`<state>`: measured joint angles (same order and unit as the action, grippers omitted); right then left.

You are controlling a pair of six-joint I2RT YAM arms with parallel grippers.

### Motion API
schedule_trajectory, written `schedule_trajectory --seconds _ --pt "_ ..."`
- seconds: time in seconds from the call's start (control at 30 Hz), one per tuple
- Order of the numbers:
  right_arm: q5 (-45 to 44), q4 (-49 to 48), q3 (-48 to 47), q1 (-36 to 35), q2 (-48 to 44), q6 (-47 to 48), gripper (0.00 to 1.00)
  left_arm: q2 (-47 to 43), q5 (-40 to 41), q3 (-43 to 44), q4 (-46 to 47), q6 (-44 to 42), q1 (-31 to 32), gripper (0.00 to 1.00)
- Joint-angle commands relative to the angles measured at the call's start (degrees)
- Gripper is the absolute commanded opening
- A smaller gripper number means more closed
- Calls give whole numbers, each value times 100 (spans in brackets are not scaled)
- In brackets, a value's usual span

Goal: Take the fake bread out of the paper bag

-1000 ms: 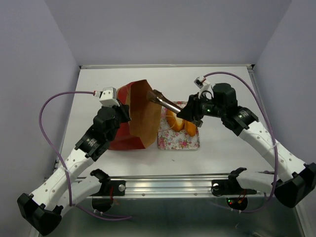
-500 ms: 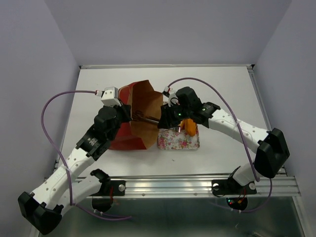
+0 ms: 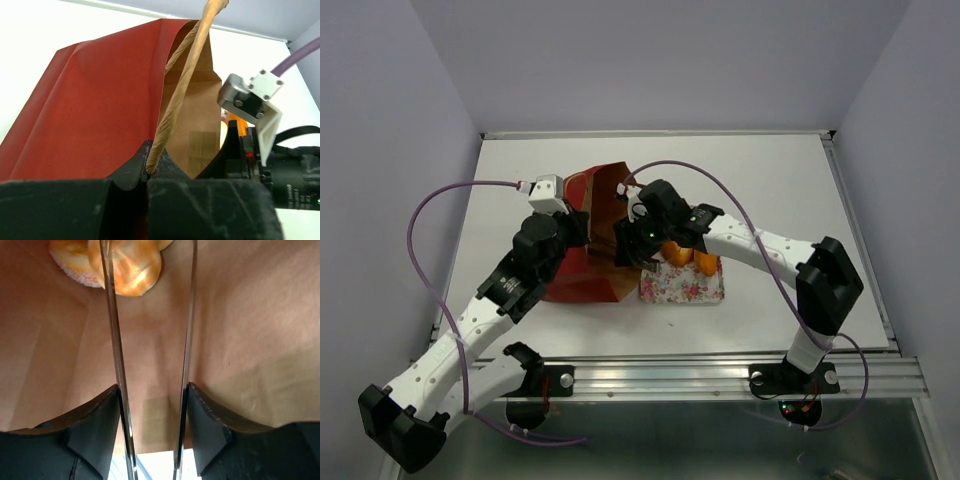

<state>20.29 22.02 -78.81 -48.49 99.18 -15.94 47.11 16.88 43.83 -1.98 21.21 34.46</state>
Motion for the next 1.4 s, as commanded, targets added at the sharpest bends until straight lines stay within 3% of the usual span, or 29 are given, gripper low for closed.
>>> schedule_trajectory --seconds 0.0,0.4,0.83,0.9,1.13,1.37 --pt "-139 -207 -486 -108 233 179 60 -36 -88 -24 488 -144 35 0" --pt "-430 -49 -881 -161 831 276 71 44 -221 -15 558 -275 35 0" --pt "-465 -31 -1155 -214 1376 127 73 237 -520 37 681 -425 35 0" --pt "-623 -31 -1137 -214 1376 65 69 237 -502 46 690 -425 35 0" --pt "-808 -84 -1014 -214 1166 -93 31 193 -370 29 673 -434 35 0" --pt "-1062 -181 -786 -214 656 -242 18 123 -1 20 541 -311 35 0"
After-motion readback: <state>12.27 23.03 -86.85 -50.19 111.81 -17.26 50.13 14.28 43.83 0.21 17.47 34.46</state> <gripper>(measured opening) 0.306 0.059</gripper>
